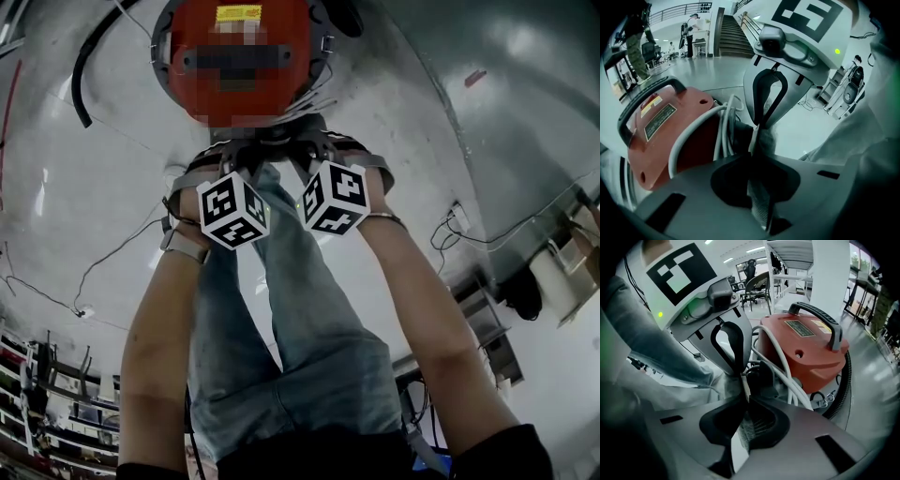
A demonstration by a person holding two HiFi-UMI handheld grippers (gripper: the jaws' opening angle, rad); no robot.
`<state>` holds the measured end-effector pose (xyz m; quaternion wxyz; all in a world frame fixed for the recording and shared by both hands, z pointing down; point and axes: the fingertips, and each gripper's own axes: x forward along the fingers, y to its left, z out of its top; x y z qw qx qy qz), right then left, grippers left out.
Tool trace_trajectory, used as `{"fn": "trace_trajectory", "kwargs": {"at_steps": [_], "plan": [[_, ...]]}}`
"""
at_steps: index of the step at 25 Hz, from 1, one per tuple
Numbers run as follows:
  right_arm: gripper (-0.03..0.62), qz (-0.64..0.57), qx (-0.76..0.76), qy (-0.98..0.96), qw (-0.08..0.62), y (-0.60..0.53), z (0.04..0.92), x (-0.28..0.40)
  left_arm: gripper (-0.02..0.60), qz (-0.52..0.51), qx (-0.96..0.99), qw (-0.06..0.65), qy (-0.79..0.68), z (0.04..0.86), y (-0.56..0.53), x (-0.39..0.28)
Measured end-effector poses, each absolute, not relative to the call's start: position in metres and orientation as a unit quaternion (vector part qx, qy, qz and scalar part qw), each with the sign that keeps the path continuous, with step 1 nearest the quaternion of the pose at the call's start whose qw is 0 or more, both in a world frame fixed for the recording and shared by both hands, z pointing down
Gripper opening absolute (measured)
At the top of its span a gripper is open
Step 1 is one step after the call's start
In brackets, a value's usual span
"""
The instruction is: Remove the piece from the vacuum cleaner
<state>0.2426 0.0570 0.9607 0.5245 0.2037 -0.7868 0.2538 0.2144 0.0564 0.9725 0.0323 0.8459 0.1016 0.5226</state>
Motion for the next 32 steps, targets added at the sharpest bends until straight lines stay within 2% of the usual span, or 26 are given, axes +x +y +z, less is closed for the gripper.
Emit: {"fn": "trace_trajectory", "kwargs": {"at_steps": [32], "plan": [[0.054,0.279,0.248,-0.774,0.512,0.074,0.956,0.235,0.043,0.535,0.837,0.009,0.109,0.970,0.069,0.207]]}}
